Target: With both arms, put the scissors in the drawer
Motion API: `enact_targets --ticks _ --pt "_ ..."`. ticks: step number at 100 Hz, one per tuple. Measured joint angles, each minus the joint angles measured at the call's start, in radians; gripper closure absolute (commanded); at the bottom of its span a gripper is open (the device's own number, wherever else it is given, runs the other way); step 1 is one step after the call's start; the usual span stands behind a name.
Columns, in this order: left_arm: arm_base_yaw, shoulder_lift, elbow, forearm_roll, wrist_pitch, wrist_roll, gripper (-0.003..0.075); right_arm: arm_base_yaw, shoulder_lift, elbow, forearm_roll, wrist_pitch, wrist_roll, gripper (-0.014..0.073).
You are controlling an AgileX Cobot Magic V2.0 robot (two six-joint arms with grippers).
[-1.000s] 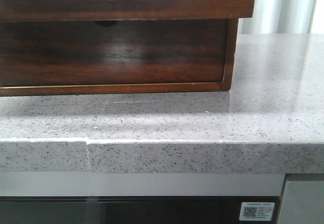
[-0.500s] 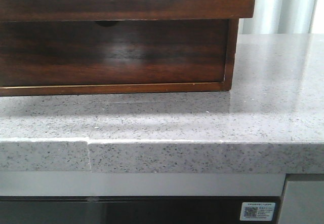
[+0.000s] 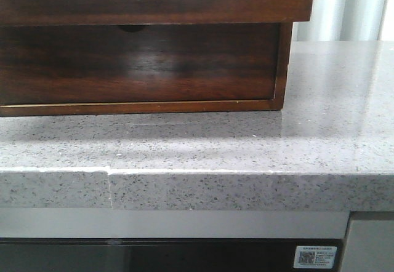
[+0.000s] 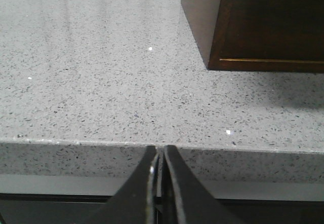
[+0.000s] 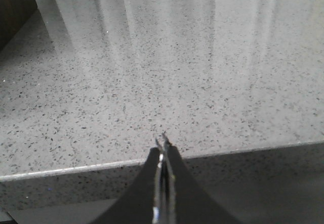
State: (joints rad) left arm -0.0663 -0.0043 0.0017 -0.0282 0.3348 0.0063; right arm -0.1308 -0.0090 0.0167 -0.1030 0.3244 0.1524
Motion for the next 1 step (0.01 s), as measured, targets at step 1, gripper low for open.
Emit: enact_targets --ticks 1 --pt "0.0 0.0 0.0 0.0 0.0 0.0 0.0739 0.0 0.0 0.0 0.0 0.0 0.0 0.0655"
